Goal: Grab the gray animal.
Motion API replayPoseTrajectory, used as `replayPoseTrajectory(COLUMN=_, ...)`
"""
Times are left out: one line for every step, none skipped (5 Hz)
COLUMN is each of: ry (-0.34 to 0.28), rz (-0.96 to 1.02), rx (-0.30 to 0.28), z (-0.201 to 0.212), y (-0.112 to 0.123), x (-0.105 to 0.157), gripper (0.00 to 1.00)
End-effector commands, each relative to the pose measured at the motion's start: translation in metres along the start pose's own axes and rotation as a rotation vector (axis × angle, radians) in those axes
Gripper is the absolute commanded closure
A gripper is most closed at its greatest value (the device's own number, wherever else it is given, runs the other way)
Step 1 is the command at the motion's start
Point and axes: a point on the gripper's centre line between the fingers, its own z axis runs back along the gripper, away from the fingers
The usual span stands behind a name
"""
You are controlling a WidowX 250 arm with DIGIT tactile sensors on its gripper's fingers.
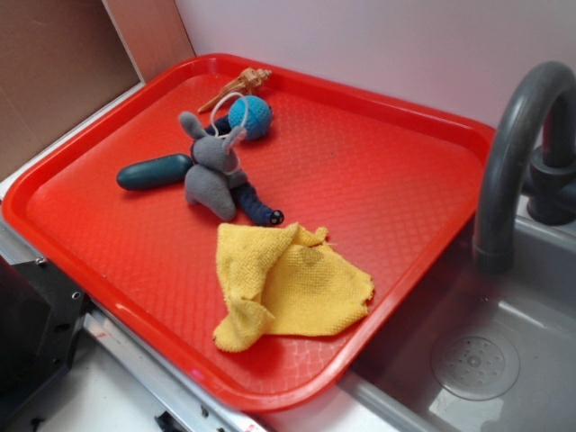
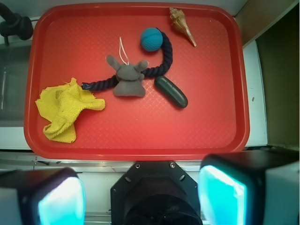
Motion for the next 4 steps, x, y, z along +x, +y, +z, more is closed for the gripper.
replayPoseTrajectory(ry=0.0, rz=0.0, rx=0.0, z=0.0, y=0.0, x=0.0, gripper=0.0)
replayPoseTrajectory(ry=-0.116, rz=0.086, rx=0.051, z=-0.015, y=-0.002, x=0.016, gripper=0.0)
replayPoseTrajectory(ry=-0.24, rz=0.101, rx=0.011, z=-0.032, y=-0.002, x=0.031, gripper=0.0)
replayPoseTrajectory(ry=-0.31, rz=0.061, rx=0.041, z=-0.054, y=-0.006, x=0.046, gripper=0.0)
